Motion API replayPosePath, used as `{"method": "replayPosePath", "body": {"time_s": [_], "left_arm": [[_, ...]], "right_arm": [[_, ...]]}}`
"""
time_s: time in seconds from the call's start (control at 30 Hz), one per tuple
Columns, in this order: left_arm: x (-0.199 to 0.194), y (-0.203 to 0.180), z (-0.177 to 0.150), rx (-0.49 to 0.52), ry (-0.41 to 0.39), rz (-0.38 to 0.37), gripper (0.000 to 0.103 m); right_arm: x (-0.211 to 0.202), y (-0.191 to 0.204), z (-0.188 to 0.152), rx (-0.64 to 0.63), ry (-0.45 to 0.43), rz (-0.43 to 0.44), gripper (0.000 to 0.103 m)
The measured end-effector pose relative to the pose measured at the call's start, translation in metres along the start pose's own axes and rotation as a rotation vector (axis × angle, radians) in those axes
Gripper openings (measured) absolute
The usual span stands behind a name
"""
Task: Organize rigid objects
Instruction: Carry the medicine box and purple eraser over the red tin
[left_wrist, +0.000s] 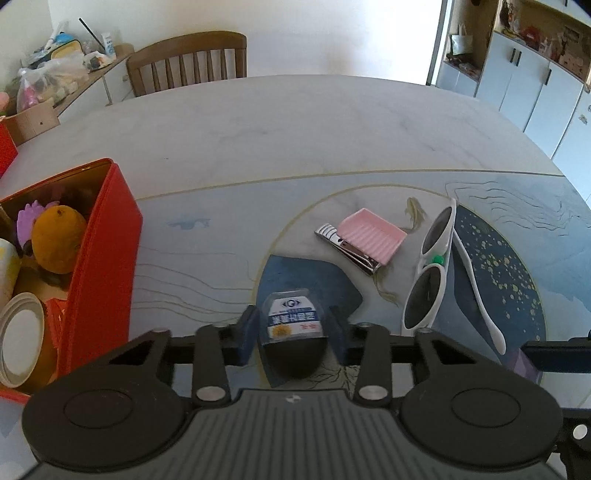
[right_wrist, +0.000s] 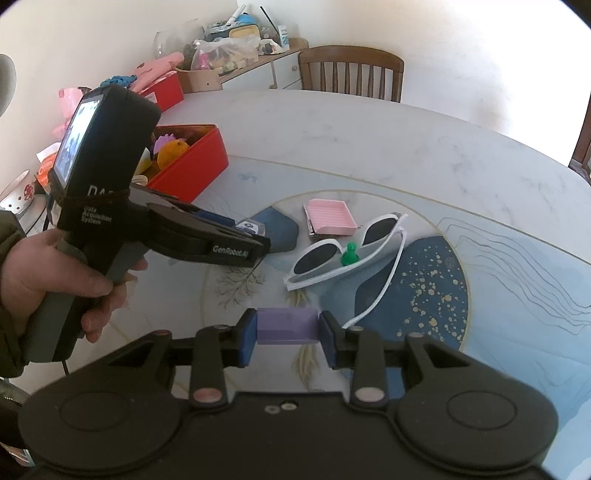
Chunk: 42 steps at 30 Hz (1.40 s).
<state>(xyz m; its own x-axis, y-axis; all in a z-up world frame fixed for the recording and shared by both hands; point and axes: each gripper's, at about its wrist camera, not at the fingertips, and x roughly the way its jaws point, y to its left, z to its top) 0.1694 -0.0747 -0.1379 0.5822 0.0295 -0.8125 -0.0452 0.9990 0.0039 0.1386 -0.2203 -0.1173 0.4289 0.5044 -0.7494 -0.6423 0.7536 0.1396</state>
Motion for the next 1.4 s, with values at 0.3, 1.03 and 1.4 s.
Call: {"method": "replayPosePath", "body": {"time_s": [0.3,1.03,1.4], "left_arm": [[-0.017,0.005,0.004,-0.018,-0.018,-0.003,0.038],[-0.113,0.076,0.032,-0.076,-0.148,0.003,0.038],[-0.123,0.16,0.03,-0.161,-0.16,0.059,0.038]], "right_arm": [[-0.009,-0.002,0.006,-0.014,-0.023,-0.002,0.035],[-0.031,0.057,0.081,-0.158,-0.159,0.058,0.035],[-0.001,0.115,0.119,-0.224,-0.174,0.097,0.035]]}}
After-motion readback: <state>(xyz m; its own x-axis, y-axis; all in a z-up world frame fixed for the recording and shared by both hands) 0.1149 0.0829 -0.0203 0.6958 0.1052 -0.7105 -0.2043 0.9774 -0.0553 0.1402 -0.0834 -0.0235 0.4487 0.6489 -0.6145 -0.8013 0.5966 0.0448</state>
